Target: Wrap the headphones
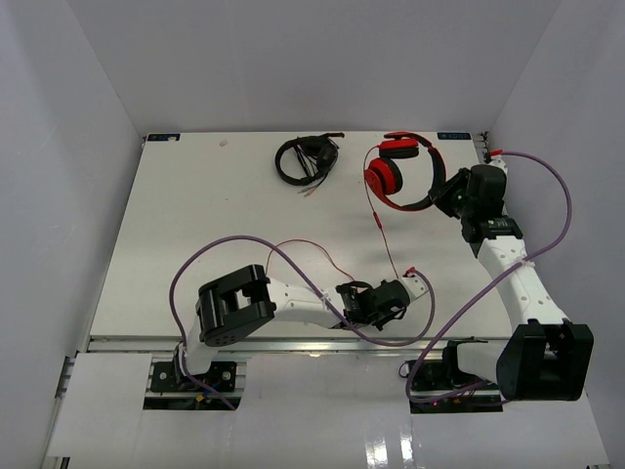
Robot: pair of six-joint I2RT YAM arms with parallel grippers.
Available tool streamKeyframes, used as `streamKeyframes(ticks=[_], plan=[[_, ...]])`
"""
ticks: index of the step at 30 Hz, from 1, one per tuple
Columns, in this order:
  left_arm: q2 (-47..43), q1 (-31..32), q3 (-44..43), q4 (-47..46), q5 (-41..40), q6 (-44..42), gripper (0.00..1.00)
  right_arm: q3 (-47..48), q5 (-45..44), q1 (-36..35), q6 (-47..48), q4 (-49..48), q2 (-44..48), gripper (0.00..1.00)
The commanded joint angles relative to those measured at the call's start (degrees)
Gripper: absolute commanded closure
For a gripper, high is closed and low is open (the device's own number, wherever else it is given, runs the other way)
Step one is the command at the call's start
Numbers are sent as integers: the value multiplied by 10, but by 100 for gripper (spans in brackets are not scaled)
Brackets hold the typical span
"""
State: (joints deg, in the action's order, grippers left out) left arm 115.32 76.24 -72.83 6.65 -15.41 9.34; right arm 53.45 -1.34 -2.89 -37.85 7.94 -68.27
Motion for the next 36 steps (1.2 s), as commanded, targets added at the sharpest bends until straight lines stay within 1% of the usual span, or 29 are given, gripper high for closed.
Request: streamKeyframes(ticks=[1,10,13,22,26,27,36], plan=[[40,15,-4,52,46,-5,100,44,97,16,-76,-65,1,92],[53,15,-14,55,49,-19,100,69,158,45,-126,-58,-18,92],[57,15,-19,57,51,-23,100,73,155,46,-129,-51,-20,92],[64,33,-46,71,57,-34,100,92,63,46,-109,-33,-31,92],[54,45,-54,84,57,-39,100,100,-1,46,-65,-37,-35,92],[45,47,-55,90,57,-42,100,101,-19,46,-58,-41,-37,92],[-21,92,-46,145,45,-47,100,81,-85,39,11,-64,-53,92]])
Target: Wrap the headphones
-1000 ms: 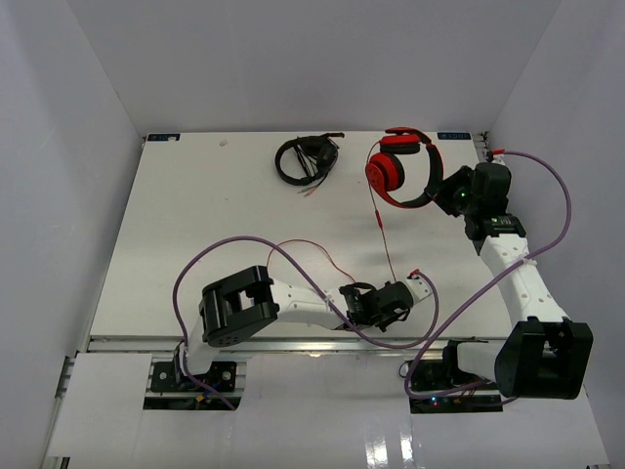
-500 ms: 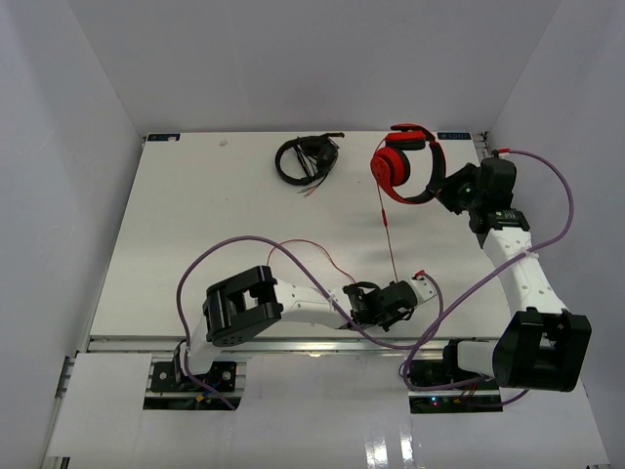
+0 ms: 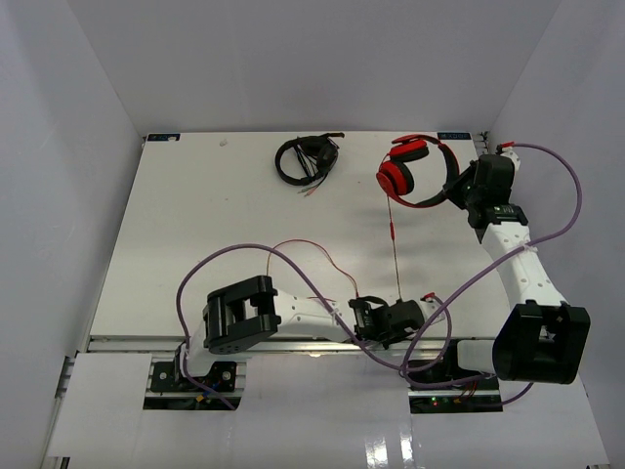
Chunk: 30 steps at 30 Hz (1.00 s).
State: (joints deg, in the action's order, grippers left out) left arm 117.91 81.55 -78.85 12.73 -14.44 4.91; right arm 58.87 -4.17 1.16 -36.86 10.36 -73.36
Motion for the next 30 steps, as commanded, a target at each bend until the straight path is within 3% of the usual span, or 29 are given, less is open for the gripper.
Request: streamKeyframes(ticks=[1,9,19,30], plan=[[-54,43,17,90,32,-2,100,24,-61,-3,10,-91,-3,92],[-117,75,18,149,3,-5,100,-13,-96,-11,75,-123,-7,92],[-165,80,-15,213,-34,-30,100,-72,-140,-76,156,-178,16,92],[-217,81,-34,278,-83,-81,100,-102,-88,-83,208,-220,24,92]])
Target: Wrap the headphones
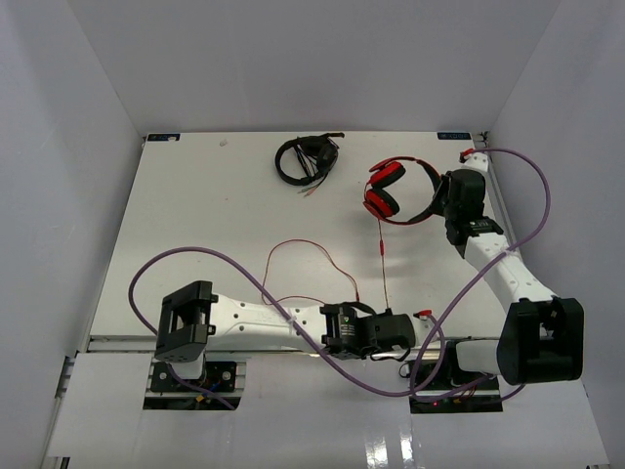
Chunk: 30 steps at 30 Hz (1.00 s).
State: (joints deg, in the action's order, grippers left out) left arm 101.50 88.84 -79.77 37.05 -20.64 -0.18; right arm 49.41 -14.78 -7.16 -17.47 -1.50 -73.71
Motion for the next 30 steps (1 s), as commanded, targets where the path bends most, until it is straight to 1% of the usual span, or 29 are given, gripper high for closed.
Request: streamKeyframes(ticks=[1,8,16,23,30], plan=[[-60,8,-25,40,-25,-36,100,-8,28,0,20,-103,26,92],[-94,8,-20,47,-21,-82,100,-16,54,-1,67,-123,21,92],[-115,8,-31,47,-25,-111,100,-34,51,-17,128,-150,27,92],[-124,7,-64,64,-58,-139,100,-62,48,-55,178,-178,59,92],[-136,7,-113,90,-101,-164,100,-85,58,-67,223,-192,71,92]])
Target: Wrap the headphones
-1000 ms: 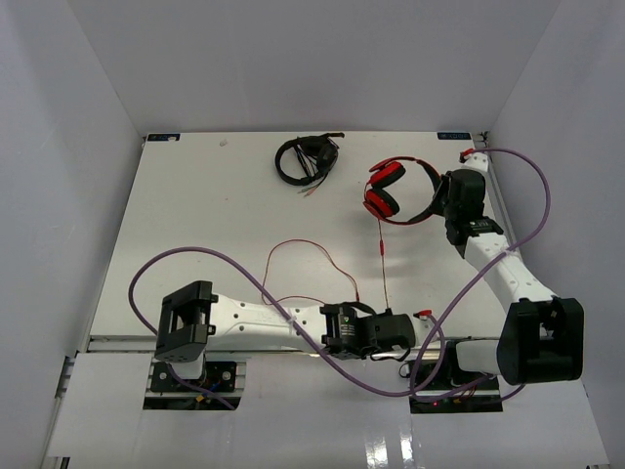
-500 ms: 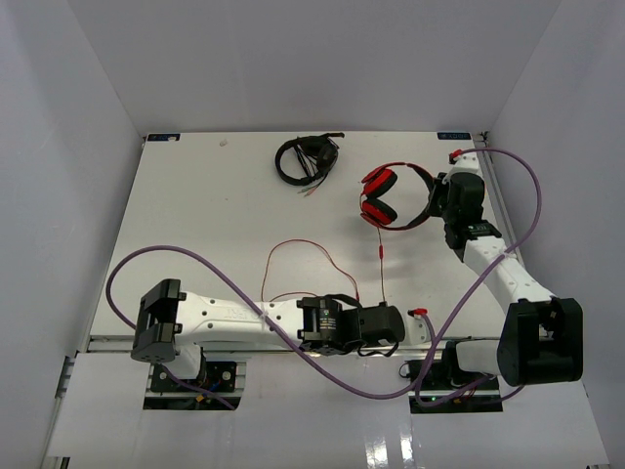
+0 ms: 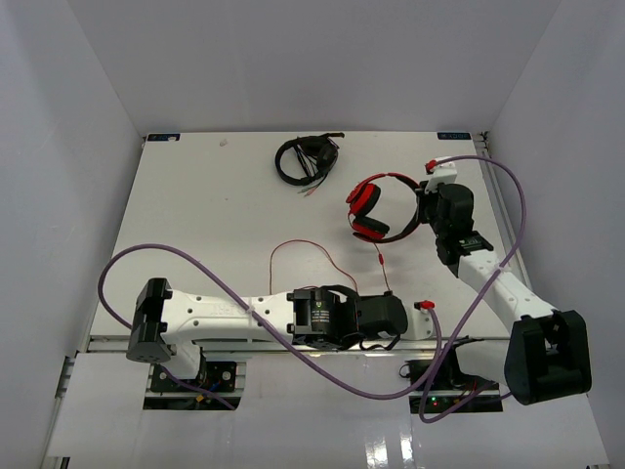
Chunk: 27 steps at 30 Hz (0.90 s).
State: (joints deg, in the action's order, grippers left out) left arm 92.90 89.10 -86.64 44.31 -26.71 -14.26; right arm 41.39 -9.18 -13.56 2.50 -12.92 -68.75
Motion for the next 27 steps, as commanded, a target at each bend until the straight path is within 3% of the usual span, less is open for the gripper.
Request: streamKeyframes(ticks=[1,17,24,27], plan=[[-51,5,-53,20,-45,-26,100,-7,3,-5,31,-78,22,92],[-59,4,-110,5,-115,-105,100,-66,56,-49,178,-93,53,92],[-57,-4,-109,2,-107,-111,100,-67,89,-55,176,-76,71,92],[-56,-9,-110,-1,-106,-114,100,-66,145,-57,185,-63,90,92]])
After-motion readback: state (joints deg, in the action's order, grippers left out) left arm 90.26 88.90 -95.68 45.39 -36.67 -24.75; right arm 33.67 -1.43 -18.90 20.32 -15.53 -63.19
